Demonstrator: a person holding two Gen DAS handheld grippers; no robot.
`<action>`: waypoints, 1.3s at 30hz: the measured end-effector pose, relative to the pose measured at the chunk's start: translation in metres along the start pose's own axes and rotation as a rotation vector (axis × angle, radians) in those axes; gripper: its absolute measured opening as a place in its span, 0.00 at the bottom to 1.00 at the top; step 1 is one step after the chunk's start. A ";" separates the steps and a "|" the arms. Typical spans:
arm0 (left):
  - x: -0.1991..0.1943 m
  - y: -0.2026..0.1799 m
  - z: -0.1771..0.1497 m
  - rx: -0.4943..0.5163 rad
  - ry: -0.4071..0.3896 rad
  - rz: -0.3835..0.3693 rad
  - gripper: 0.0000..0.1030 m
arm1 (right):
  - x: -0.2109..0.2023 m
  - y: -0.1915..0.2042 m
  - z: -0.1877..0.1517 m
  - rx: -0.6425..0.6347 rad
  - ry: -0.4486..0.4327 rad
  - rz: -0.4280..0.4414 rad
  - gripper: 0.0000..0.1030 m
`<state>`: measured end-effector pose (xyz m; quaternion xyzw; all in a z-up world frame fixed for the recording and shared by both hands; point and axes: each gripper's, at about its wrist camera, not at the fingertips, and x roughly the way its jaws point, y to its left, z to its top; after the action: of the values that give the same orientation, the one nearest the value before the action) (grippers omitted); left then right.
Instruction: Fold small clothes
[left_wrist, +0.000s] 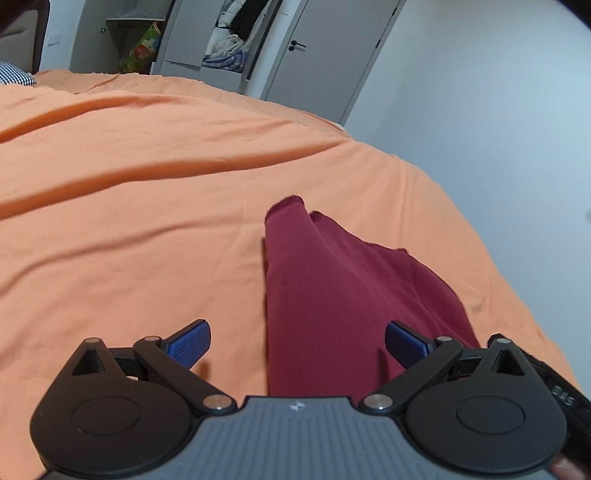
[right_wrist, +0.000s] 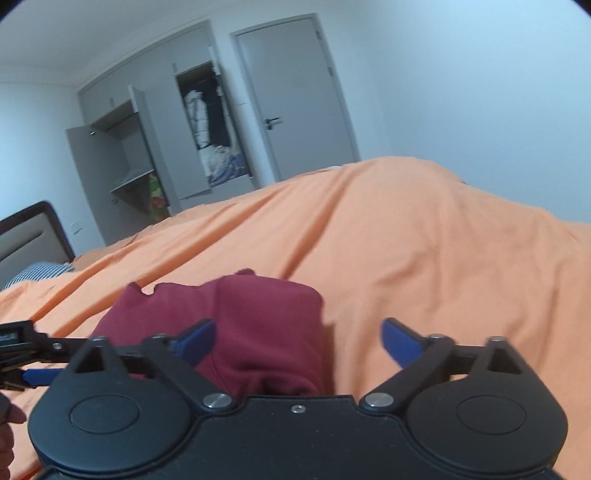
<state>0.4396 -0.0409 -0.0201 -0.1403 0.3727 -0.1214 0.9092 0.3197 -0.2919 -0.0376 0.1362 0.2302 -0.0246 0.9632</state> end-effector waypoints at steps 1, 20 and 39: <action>0.004 -0.001 0.002 -0.002 0.010 0.019 1.00 | 0.006 0.002 0.001 -0.012 0.010 -0.001 0.96; 0.030 0.009 -0.011 -0.007 0.052 0.010 1.00 | 0.050 -0.017 -0.030 0.026 0.095 -0.054 0.99; 0.030 0.024 -0.004 0.017 0.108 -0.070 0.99 | 0.035 -0.026 -0.037 0.048 0.062 -0.005 0.99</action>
<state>0.4604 -0.0291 -0.0506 -0.1388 0.4148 -0.1639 0.8842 0.3318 -0.3067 -0.0915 0.1595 0.2598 -0.0284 0.9520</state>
